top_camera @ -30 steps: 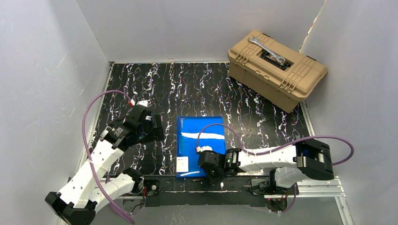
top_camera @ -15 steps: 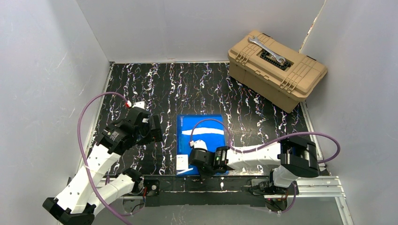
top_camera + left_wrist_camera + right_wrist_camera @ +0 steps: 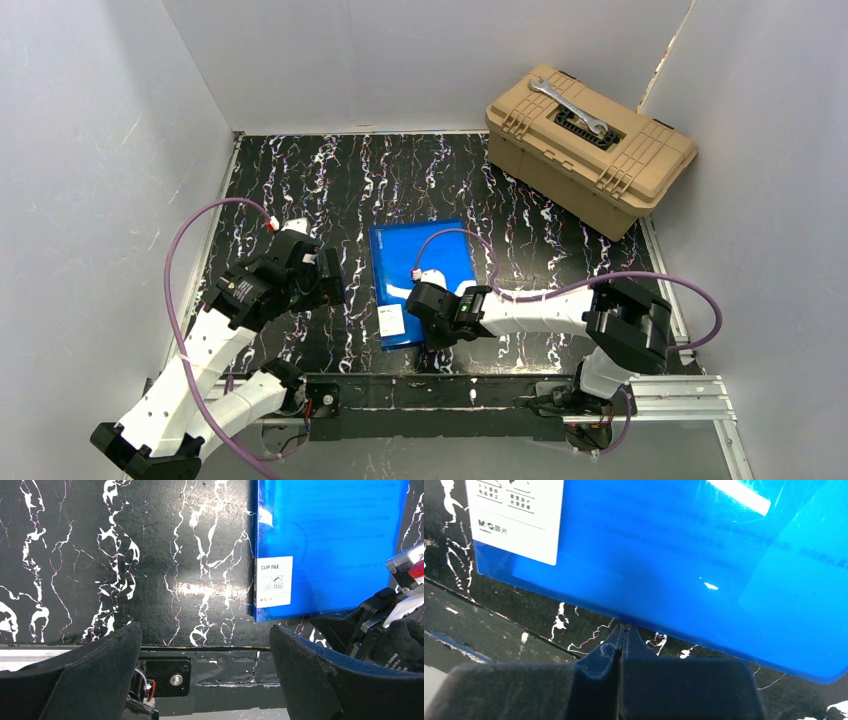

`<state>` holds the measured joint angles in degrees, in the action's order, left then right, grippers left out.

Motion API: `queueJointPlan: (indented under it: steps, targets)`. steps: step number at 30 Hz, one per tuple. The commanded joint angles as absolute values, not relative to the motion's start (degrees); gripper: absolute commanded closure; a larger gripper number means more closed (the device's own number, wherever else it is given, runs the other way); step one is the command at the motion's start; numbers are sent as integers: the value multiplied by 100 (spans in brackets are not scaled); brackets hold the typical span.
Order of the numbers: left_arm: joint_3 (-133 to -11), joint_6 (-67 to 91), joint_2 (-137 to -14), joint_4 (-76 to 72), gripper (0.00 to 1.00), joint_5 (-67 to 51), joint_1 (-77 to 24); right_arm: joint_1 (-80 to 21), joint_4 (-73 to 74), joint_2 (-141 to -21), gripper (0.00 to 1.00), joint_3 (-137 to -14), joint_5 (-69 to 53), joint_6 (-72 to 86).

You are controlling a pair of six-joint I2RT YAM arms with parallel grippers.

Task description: Put the files into the folder

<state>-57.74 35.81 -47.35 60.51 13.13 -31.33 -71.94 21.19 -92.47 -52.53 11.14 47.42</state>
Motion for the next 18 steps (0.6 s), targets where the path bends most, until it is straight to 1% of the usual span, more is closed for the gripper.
queueJointPlan:
  steps: [1, 3, 4, 6, 7, 11, 15, 16, 17, 18]
  targets:
    - [-5951, 3612, -4652, 6242, 2, 1480, -3111, -7206, 2314, -8939, 99, -5594, 1210, 4460]
    - [-6011, 3596, -4610, 6240, 2, 1485, -3111, -7202, 2540, -8733, 90, -5712, 1348, 4338]
    - [-6052, 3577, -4587, 6245, 2, 1481, -3116, -7205, 2665, -8626, 79, -5772, 1440, 4285]
    - [-6144, 3545, -4556, 6262, 2, 1468, -3111, -7206, 2881, -8366, 61, -5876, 1643, 4174]
    - [-6197, 3527, -4535, 6273, 2, 1477, -3111, -7202, 2967, -8228, 54, -5915, 1789, 4133]
    - [-6464, 3483, -4473, 6370, 2, 1530, -3111, -7203, 3319, -7654, 35, -6085, 2510, 3978]
    - [-6766, 3401, -4394, 6491, 1, 1546, -3112, -7198, 3725, -7179, 12, -6279, 3373, 3939]
    - [-6832, 3375, -4375, 6507, 2, 1554, -3111, -7198, 3776, -7071, 9, -6296, 3518, 3886]
    - [-6910, 3329, -4334, 6512, 2, 1556, -3111, -7198, 3835, -6965, 3, -6321, 3689, 3862]
    - [-6980, 3286, -4312, 6525, 2, 1549, -3111, -7200, 3896, -6860, 2, -6336, 3857, 3874]
